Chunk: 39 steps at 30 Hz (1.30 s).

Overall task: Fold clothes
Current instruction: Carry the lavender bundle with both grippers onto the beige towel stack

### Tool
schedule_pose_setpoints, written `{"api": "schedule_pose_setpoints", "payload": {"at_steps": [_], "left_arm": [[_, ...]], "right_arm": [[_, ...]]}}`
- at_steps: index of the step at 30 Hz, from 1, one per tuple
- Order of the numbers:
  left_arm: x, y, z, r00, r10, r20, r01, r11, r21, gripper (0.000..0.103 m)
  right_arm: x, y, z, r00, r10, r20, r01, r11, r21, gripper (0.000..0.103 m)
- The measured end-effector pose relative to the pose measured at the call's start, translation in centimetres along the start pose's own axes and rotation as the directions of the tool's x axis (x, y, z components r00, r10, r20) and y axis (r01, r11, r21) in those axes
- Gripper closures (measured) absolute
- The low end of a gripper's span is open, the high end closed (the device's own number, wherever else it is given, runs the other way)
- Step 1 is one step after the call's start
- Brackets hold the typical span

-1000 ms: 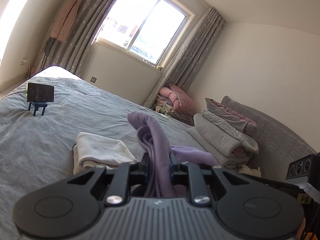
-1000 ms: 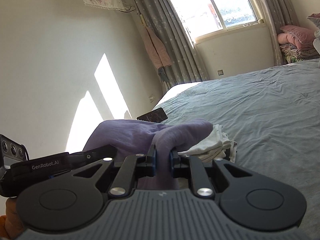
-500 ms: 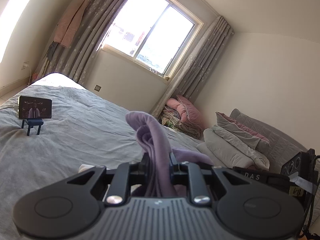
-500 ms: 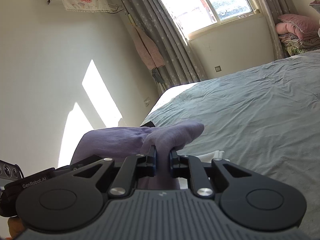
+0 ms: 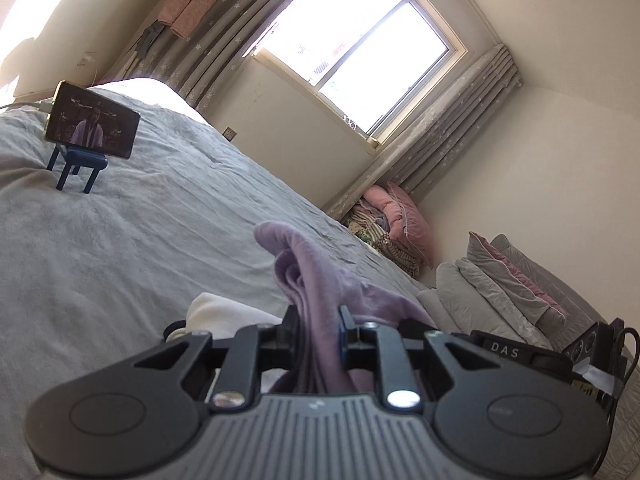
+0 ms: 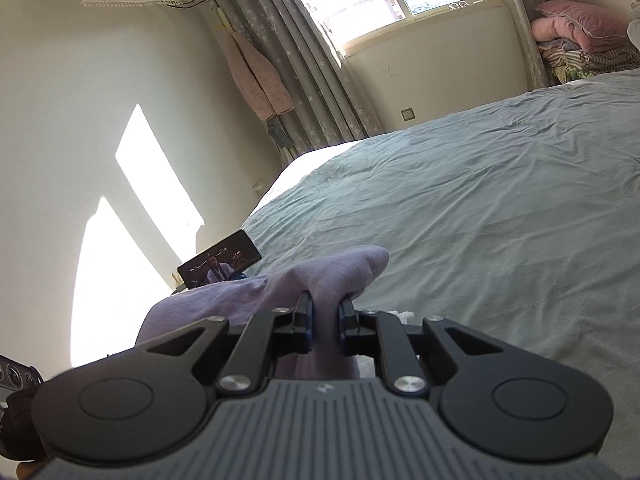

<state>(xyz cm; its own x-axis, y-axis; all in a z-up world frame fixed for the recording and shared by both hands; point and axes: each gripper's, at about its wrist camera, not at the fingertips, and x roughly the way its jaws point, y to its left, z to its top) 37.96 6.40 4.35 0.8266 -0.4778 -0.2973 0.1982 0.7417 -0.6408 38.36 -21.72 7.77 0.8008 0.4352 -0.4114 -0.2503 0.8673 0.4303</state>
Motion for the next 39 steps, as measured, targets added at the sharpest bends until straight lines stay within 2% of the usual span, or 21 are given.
{"api": "schedule_pose_setpoints", "payload": {"at_steps": [2, 3, 4, 5, 7, 11, 13, 14, 15, 16, 18, 22, 23, 25, 26, 31, 32, 33, 34, 37, 39], "left_arm": [[1.3, 1.8, -1.2, 0.998, 0.060, -0.028, -0.060, 0.998, -0.017, 0.081], [1.5, 2.6, -1.7, 0.997, 0.072, -0.024, -0.073, 0.997, -0.025, 0.075], [1.3, 3.2, -1.9, 0.998, 0.065, -0.010, -0.065, 0.997, -0.042, 0.074], [1.1, 3.8, -2.0, 0.998, 0.058, 0.000, -0.058, 0.997, -0.058, 0.070], [0.6, 4.1, -1.8, 0.998, 0.058, 0.002, -0.058, 0.996, -0.074, 0.062], [-1.1, 3.1, -0.3, 0.991, 0.107, 0.086, -0.107, 0.994, -0.004, 0.064], [-1.8, 2.3, 0.6, 0.987, 0.095, 0.132, -0.101, 0.994, 0.038, 0.066], [-1.9, 1.7, 0.9, 0.987, 0.076, 0.144, -0.087, 0.994, 0.071, 0.072], [-1.7, 1.1, 1.0, 0.988, 0.057, 0.143, -0.072, 0.992, 0.107, 0.079], [-1.5, 0.5, 1.1, 0.989, 0.037, 0.141, -0.058, 0.988, 0.144, 0.082], [-0.8, 0.3, 0.8, 0.991, 0.029, 0.130, -0.051, 0.984, 0.171, 0.093], [1.2, 1.0, -0.5, 0.994, 0.049, 0.101, -0.065, 0.984, 0.167, 0.093], [1.6, 1.2, -0.9, 0.994, 0.054, 0.094, -0.069, 0.984, 0.167, 0.093], [2.6, 1.5, -1.5, 0.995, 0.064, 0.079, -0.076, 0.983, 0.165, 0.100], [3.1, 1.7, -1.8, 0.995, 0.069, 0.072, -0.080, 0.983, 0.164, 0.101], [2.5, 1.4, -2.2, 0.992, 0.076, 0.096, -0.089, 0.987, 0.138, 0.100], [1.8, 0.9, -2.2, 0.991, 0.073, 0.114, -0.089, 0.987, 0.133, 0.097], [1.2, 0.4, -2.3, 0.989, 0.062, 0.131, -0.081, 0.985, 0.152, 0.093], [0.5, -0.1, -2.4, 0.988, 0.049, 0.148, -0.074, 0.983, 0.170, 0.092], [-0.4, -1.6, -2.9, 0.989, 0.014, 0.148, -0.053, 0.964, 0.262, 0.091], [-0.1, -1.9, -3.5, 0.992, 0.028, 0.120, -0.064, 0.950, 0.304, 0.091]], "right_arm": [[1.8, -0.7, -1.7, 0.998, -0.058, -0.033, 0.057, 0.998, -0.018, 0.087], [2.5, -1.0, -2.5, 0.995, -0.090, -0.048, 0.089, 0.996, -0.026, 0.085], [2.8, -1.4, -3.1, 0.993, -0.107, -0.052, 0.106, 0.994, -0.027, 0.078], [2.7, -1.7, -3.5, 0.993, -0.107, -0.041, 0.107, 0.994, -0.017, 0.061], [2.1, -2.5, -3.7, 0.995, -0.097, -0.008, 0.097, 0.995, 0.013, 0.057], [0.6, -2.3, -2.5, 0.993, -0.105, 0.051, 0.106, 0.994, -0.010, 0.056], [0.4, -1.5, -1.9, 0.991, -0.098, 0.094, 0.103, 0.994, -0.045, 0.057], [0.3, -1.0, -1.6, 0.990, -0.088, 0.113, 0.096, 0.993, -0.064, 0.060], [0.2, -0.5, -1.4, 0.988, -0.078, 0.132, 0.089, 0.993, -0.083, 0.065], [0.3, 0.0, -1.4, 0.987, -0.071, 0.143, 0.086, 0.991, -0.106, 0.076], [1.2, 1.2, -1.7, 0.988, -0.064, 0.142, 0.086, 0.984, -0.156, 0.081], [3.6, 1.7, -3.4, 0.987, -0.120, 0.109, 0.142, 0.963, -0.228, 0.086], [4.1, 1.3, -3.7, 0.983, -0.146, 0.108, 0.168, 0.959, -0.230, 0.091], [4.5, 0.0, -4.2, 0.980, -0.171, 0.106, 0.189, 0.962, -0.196, 0.095], [4.5, -0.6, -4.3, 0.978, -0.177, 0.108, 0.194, 0.965, -0.176, 0.103], [3.3, -1.2, -4.2, 0.972, -0.184, 0.143, 0.204, 0.970, -0.136, 0.103], [2.7, -0.9, -4.2, 0.972, -0.175, 0.156, 0.197, 0.970, -0.140, 0.100], [2.1, -0.4, -4.2, 0.973, -0.161, 0.167, 0.187, 0.971, -0.151, 0.090], [1.5, 0.1, -4.3, 0.973, -0.145, 0.177, 0.176, 0.969, -0.172, 0.086], [0.5, 1.7, -4.8, 0.980, -0.095, 0.175, 0.137, 0.960, -0.246, 0.086], [1.1, 2.5, -5.3, 0.984, -0.093, 0.151, 0.134, 0.947, -0.292, 0.086]]}}
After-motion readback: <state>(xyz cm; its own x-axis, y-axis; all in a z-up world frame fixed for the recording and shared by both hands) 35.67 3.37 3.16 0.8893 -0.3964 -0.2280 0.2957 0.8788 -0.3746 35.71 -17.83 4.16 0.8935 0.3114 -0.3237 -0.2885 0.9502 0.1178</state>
